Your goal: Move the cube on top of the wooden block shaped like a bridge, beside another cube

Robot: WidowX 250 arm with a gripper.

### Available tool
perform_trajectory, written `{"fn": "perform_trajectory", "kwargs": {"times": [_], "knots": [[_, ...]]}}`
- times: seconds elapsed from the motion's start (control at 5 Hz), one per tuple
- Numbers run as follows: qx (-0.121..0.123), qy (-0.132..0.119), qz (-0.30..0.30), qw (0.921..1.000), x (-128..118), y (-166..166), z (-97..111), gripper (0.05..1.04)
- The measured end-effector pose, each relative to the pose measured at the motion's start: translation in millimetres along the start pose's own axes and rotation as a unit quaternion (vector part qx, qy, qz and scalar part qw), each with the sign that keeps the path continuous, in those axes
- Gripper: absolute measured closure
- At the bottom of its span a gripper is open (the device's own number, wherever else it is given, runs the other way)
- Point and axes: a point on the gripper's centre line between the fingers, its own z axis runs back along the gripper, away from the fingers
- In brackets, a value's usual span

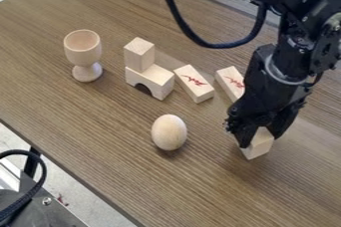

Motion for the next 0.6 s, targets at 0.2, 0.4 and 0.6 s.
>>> {"fn": "perform_trajectory", "kwargs": {"times": [0.2, 0.4, 0.6], "knots": [[0.006, 0.0, 0.004, 1.0, 1.8, 2.1, 1.5, 0.528], [-0.013, -0.002, 0.016, 0.9998, 6.5, 2.0, 21.2, 0.528], [-0.048, -0.008, 0.058, 0.9971, 24.8, 1.8, 52.4, 0.528]]}}
